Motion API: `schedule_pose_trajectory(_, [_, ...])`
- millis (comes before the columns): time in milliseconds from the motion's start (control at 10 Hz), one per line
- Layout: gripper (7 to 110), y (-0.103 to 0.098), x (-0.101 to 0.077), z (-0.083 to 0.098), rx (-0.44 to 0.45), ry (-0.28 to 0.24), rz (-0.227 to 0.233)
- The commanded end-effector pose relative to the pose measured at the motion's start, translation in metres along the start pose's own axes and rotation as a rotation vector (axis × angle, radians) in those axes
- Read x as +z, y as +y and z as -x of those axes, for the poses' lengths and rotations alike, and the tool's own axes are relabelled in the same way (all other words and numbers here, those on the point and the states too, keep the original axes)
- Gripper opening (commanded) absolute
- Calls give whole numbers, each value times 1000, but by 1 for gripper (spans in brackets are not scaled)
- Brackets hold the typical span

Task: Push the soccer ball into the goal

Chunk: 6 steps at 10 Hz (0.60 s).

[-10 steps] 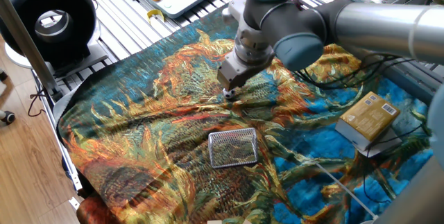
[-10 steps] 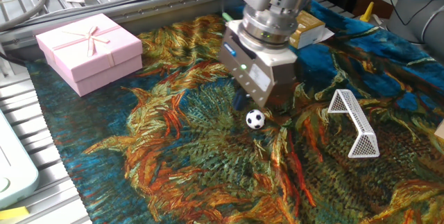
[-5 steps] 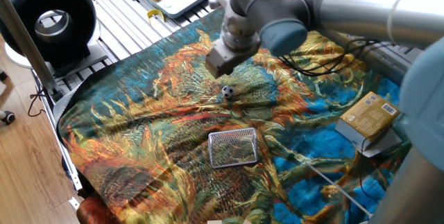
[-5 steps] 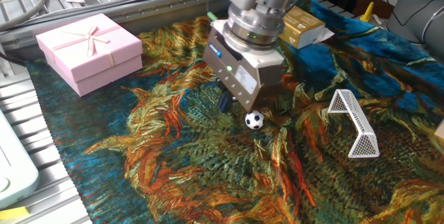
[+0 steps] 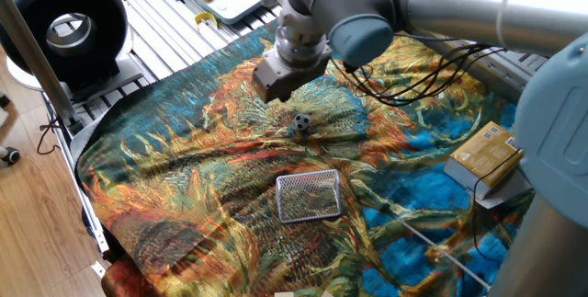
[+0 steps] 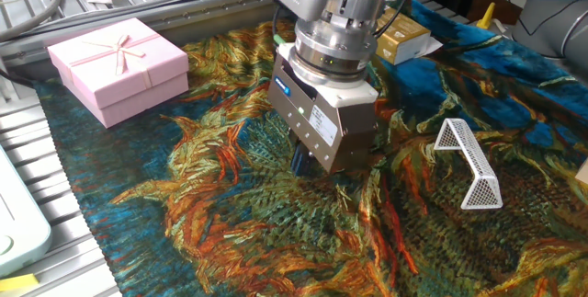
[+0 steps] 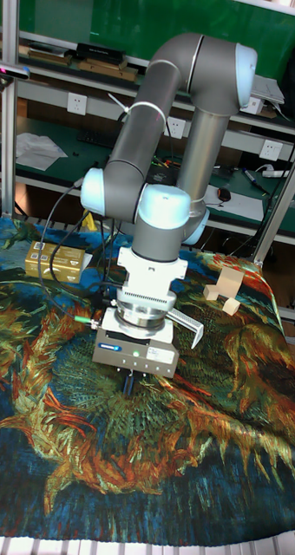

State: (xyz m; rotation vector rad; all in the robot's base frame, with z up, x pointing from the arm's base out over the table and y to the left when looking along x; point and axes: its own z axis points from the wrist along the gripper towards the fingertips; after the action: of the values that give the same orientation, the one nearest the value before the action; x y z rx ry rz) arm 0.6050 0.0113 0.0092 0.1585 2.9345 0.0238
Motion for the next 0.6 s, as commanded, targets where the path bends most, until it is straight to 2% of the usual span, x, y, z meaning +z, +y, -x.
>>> schedule_pose_trajectory(0, [7,-5,8,5,1,-10,-5])
schedule_pose_trajectory(300, [7,-15,7,-2,-2,-8,-3])
schedule_pose_trajectory(500, [7,-12,4,-10,16,3,9])
